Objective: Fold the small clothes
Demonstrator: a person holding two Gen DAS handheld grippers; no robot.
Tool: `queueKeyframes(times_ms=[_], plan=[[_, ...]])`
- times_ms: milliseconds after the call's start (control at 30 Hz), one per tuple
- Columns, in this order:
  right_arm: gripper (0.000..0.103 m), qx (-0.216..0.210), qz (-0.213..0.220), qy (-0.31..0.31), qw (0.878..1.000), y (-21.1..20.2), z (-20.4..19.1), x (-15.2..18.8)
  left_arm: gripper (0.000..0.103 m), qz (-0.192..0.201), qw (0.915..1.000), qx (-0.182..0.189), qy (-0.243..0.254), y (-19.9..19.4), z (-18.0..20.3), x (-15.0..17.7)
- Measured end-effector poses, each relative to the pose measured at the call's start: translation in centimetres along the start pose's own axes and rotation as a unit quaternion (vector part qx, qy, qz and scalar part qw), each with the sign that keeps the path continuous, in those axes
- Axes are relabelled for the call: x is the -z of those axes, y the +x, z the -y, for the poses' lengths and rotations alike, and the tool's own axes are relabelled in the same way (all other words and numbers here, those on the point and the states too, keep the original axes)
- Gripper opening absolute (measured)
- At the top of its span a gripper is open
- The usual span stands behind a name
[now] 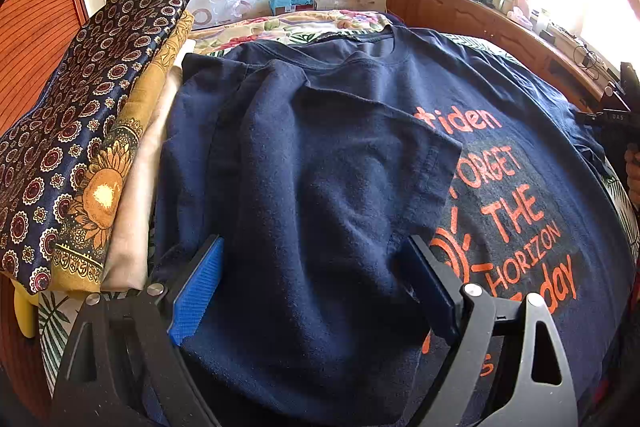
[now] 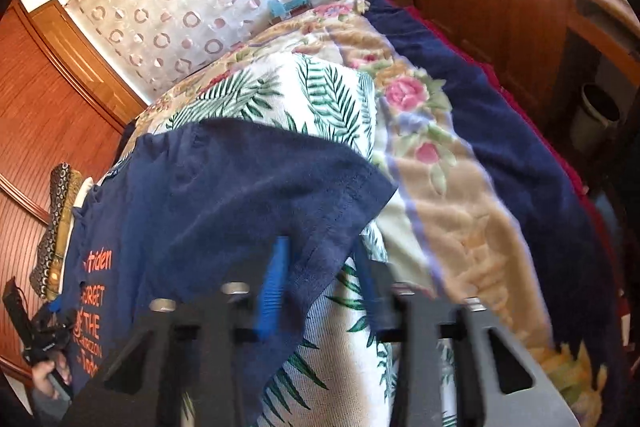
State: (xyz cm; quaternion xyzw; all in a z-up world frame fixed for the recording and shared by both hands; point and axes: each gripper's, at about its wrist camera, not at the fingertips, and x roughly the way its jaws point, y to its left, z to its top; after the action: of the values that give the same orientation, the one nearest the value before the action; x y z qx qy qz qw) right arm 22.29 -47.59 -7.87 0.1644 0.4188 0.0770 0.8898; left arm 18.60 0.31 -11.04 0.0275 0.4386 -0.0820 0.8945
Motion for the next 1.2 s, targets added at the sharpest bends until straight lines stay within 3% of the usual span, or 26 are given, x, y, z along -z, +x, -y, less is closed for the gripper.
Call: queueKeyframes(times_ms=[33, 200, 367, 533, 600, 667, 767, 1100, 1200], plan=[[0.005, 0.018, 0.013, -0.019, 1.0, -0.6, -0.8, 0.1, 0.089, 0.0, 1.0, 0.0, 0.0, 0.0, 0.0, 0.0], [0.003, 0.055, 0.074, -0.1, 0.991, -3.7, -5.3, 0.5, 0.089, 0.0, 1.0, 0.0, 0.0, 0.0, 0.0, 0.0], [0.003, 0.012, 0.105, -0.17, 0.98, -6.3, -12.1, 0.8, 0.089, 0.0, 1.0, 0.0, 0.0, 0.0, 0.0, 0.0], [0.003, -0.051, 0.091, -0.244, 0.964, -6.1, -21.0, 2.5, 0.089, 0.0, 1.0, 0.0, 0.0, 0.0, 0.0, 0.0], [0.013, -0.048, 0.092, -0.274, 0.956, -5.7, -23.6, 3.4, 0.089, 0.0, 1.0, 0.0, 0.0, 0.0, 0.0, 0.0], [0.038, -0.04, 0.095, -0.293, 0.95, -5.6, -24.8, 4.1, 0.089, 0.0, 1.0, 0.0, 0.0, 0.0, 0.0, 0.0], [0.039, -0.051, 0.089, -0.285, 0.953, -5.8, -24.0, 4.3, 0.089, 0.0, 1.0, 0.0, 0.0, 0.0, 0.0, 0.0], [0.039, 0.027, 0.017, -0.228, 0.973, -1.4, -17.1, 4.0, 0.089, 0.001, 1.0, 0.0, 0.0, 0.0, 0.0, 0.0], [0.039, 0.024, -0.004, -0.199, 0.98, 0.4, -16.4, 3.4, 0.089, 0.001, 1.0, 0.0, 0.0, 0.0, 0.0, 0.0]])
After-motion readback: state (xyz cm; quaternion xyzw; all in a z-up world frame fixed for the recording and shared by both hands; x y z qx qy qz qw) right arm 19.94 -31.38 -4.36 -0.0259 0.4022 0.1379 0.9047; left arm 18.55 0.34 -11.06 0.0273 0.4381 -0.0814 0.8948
